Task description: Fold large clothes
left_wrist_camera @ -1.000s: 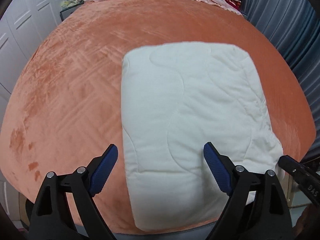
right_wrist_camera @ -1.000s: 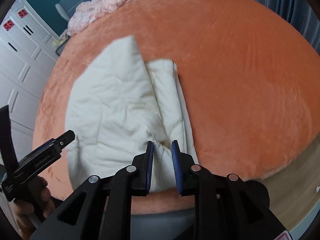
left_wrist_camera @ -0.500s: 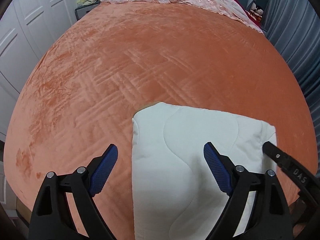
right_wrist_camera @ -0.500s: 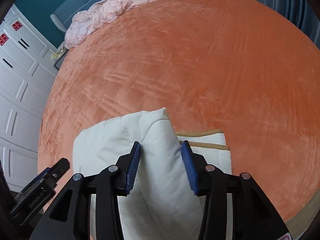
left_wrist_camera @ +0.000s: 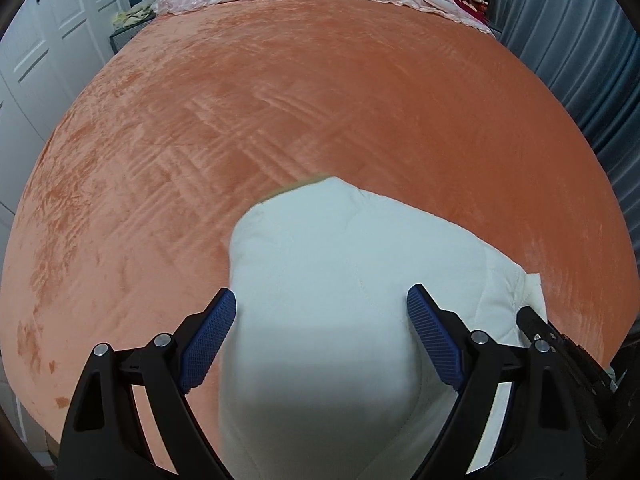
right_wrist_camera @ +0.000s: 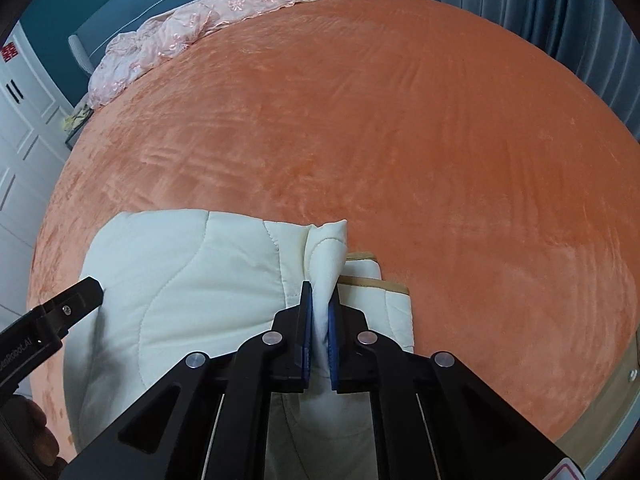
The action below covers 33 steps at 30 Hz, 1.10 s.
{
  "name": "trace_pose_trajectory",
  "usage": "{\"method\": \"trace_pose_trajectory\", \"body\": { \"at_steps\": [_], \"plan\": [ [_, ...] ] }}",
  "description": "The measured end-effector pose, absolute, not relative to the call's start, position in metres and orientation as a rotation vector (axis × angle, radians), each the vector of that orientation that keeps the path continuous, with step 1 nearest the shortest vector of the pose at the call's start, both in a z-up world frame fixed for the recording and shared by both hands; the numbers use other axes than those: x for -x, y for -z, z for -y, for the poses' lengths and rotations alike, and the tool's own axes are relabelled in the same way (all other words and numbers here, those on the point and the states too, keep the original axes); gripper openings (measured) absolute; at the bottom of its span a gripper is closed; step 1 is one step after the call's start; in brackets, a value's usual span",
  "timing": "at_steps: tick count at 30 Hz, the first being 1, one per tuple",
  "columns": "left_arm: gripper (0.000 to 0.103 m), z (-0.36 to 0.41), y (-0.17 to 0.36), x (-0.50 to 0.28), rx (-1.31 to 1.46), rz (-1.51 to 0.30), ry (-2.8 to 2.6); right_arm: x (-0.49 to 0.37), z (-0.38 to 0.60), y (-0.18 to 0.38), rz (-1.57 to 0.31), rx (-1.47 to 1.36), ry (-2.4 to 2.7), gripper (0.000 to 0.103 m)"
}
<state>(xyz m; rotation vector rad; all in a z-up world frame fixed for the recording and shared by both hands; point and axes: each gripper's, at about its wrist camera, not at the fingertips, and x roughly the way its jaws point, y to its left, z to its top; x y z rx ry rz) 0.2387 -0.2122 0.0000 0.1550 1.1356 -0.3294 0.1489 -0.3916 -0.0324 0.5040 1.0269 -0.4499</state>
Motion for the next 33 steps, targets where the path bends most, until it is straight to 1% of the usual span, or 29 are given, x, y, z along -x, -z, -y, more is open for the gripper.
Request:
{"method": "trace_pose_trajectory", "body": {
  "at_steps": [7, 12, 20, 33],
  "plan": [
    [0.086, 0.232, 0.027, -0.232, -0.223, -1.112, 0.302, -0.151, 0.398, 0.062, -1.054, -0.522, 0.416, 0.009],
    [0.094, 0.229, 0.051, -0.237, -0.208, -1.102, 0.284, -0.154, 0.399, 0.076, -1.046, -0.56, 0.395, 0.012],
    [0.098, 0.229, 0.07, -0.239, -0.201, -1.06, 0.254, -0.159, 0.394, 0.086, -1.014, -0.534, 0.391, 0.015],
    [0.098, 0.232, 0.083, -0.239, -0.212, -0.996, 0.216, -0.16, 0.394, 0.096, -0.958, -0.537, 0.382, 0.017]
  ]
}}
